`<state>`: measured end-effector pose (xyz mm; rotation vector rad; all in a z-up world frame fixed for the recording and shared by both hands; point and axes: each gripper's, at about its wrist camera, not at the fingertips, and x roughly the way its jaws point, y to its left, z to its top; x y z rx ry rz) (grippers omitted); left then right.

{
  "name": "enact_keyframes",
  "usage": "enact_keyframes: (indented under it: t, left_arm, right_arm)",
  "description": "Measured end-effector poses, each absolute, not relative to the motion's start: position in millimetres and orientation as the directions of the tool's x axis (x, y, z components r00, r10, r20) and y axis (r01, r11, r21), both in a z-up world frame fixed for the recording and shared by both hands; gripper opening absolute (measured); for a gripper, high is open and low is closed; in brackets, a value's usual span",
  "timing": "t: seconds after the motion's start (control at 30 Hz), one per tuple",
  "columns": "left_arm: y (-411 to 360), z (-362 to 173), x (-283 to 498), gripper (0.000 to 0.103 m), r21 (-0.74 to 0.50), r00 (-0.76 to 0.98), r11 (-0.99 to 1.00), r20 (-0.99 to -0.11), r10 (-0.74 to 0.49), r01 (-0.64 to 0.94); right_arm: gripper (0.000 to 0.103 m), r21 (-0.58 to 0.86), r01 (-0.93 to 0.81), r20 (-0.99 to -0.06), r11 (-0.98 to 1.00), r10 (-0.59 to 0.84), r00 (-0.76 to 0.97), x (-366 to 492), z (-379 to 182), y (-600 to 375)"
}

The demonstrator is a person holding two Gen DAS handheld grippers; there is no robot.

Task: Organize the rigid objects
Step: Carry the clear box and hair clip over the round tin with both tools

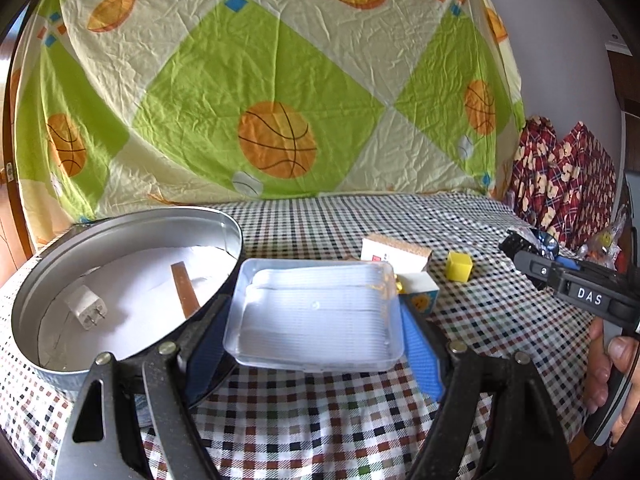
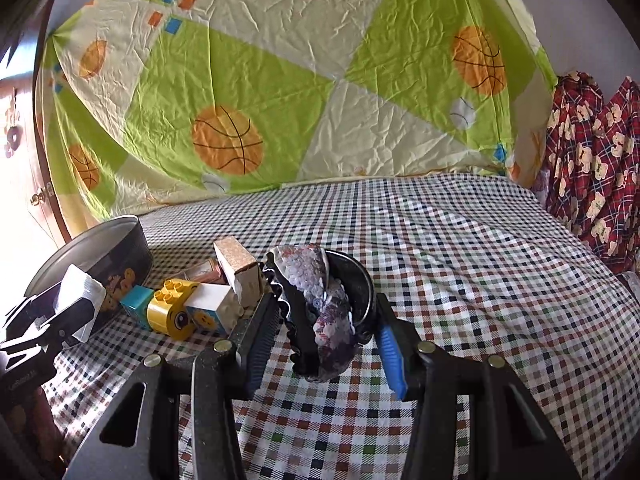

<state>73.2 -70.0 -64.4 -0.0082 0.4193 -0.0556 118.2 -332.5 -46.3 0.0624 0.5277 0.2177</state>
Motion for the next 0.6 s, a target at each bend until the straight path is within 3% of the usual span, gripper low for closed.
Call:
enact_keyframes:
  t: [0.6]
  left_arm:
    - [-68,-60,53,0.08,-0.006,0.954,1.0,-0.297,-0.026,0.026]
  right_arm:
    - [0.05,0.128,-0.168,-0.412,0.977,0.206,0.888,105,-41,-339]
